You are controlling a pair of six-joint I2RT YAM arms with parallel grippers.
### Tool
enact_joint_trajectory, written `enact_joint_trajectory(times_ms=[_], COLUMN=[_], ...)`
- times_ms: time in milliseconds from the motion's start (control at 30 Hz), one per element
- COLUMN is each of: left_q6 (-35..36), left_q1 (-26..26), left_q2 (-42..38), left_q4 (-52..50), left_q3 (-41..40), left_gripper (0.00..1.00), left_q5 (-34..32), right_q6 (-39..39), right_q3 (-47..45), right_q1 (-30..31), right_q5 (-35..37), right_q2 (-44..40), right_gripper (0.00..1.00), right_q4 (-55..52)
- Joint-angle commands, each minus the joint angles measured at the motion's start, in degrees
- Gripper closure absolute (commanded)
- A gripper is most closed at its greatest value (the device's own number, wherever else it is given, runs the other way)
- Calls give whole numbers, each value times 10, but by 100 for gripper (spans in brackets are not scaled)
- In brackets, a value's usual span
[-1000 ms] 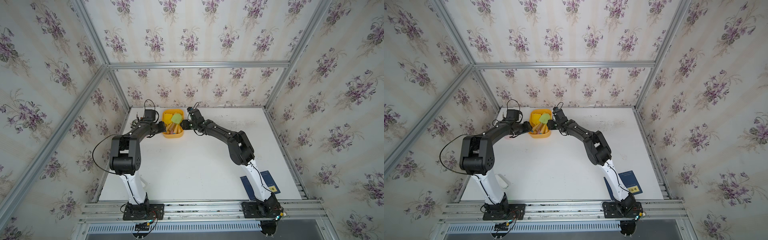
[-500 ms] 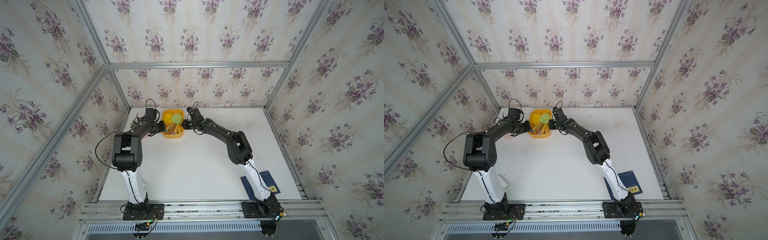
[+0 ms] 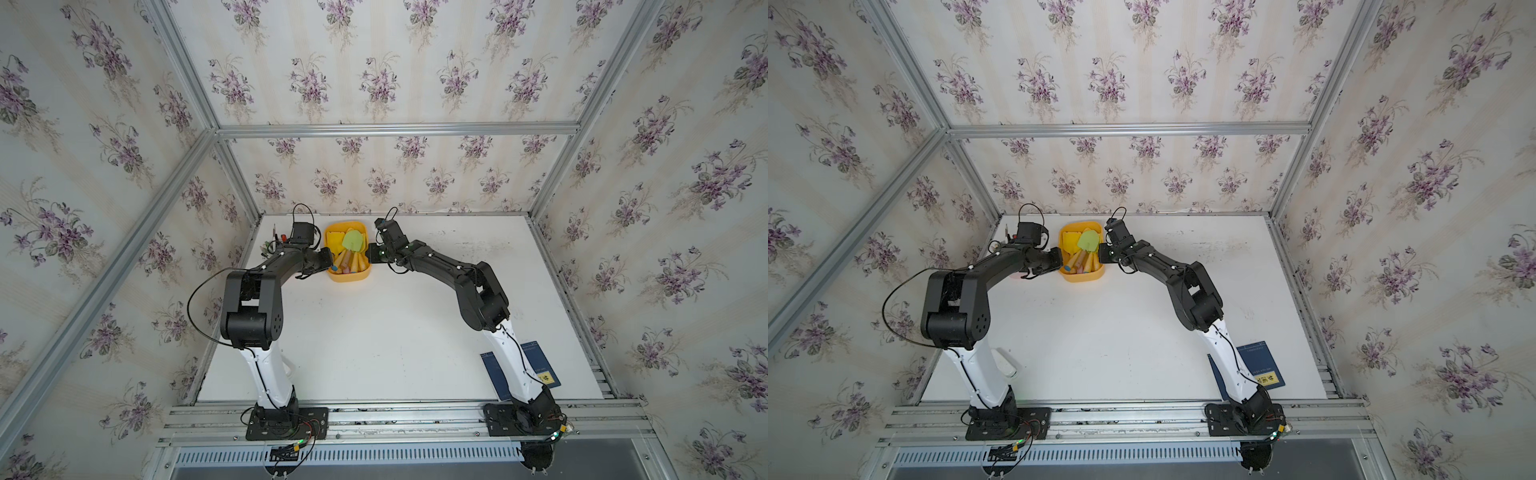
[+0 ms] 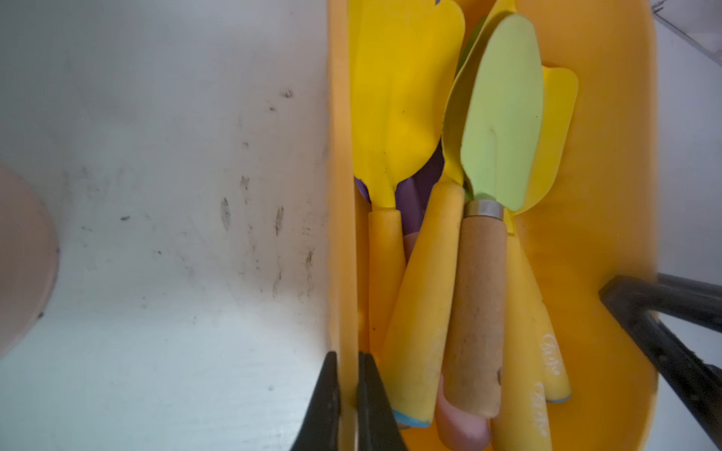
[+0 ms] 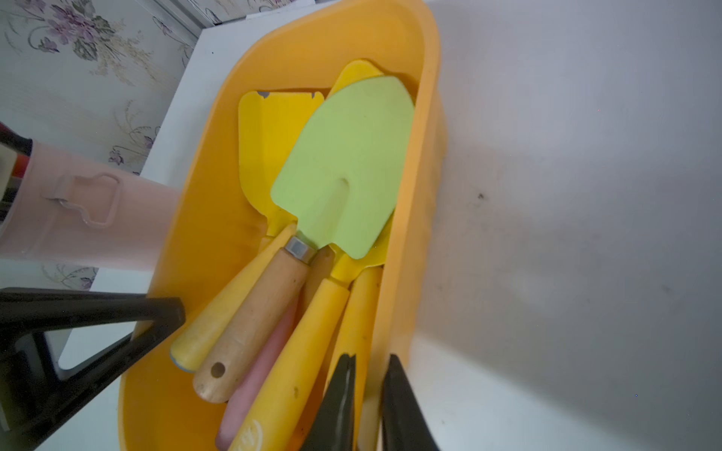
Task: Take the shovel out of the storage box
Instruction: Move the storage box to the center of the board.
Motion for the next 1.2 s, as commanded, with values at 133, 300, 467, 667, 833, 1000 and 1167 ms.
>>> enact_joint_trajectory(times_ms=[133, 300, 467, 667, 833, 1000, 1167], left_q6=[11, 14, 23, 23, 30, 28, 27], left_q1=[-5, -6, -7, -7, -5, -4, -4], left_q2=[-71, -132, -162, -199, -206, -204, -201], left_q4=[-16, -13, -40, -44, -51, -53, -58], left_q3=[-84, -157, -186, -232, -241, -240, -238], left_gripper=[100, 100, 100, 100, 100, 100, 100], left_q5=[11, 15, 7, -2, -24, -27, -15], right_q6=[1, 20, 45, 65, 80, 78, 74], right_q3=[-150, -247, -304, -325, -336, -325, -316], right_q1=[19, 46, 72, 87, 100, 103, 100], right_q5=[0, 23, 34, 35, 39, 52, 49], right_q2=[-86, -156, -200, -200, -221, -223, -209], right_gripper=[87, 88, 87, 87, 83, 69, 60], right_q4=[-17, -14, -12, -12, -17, -34, -41])
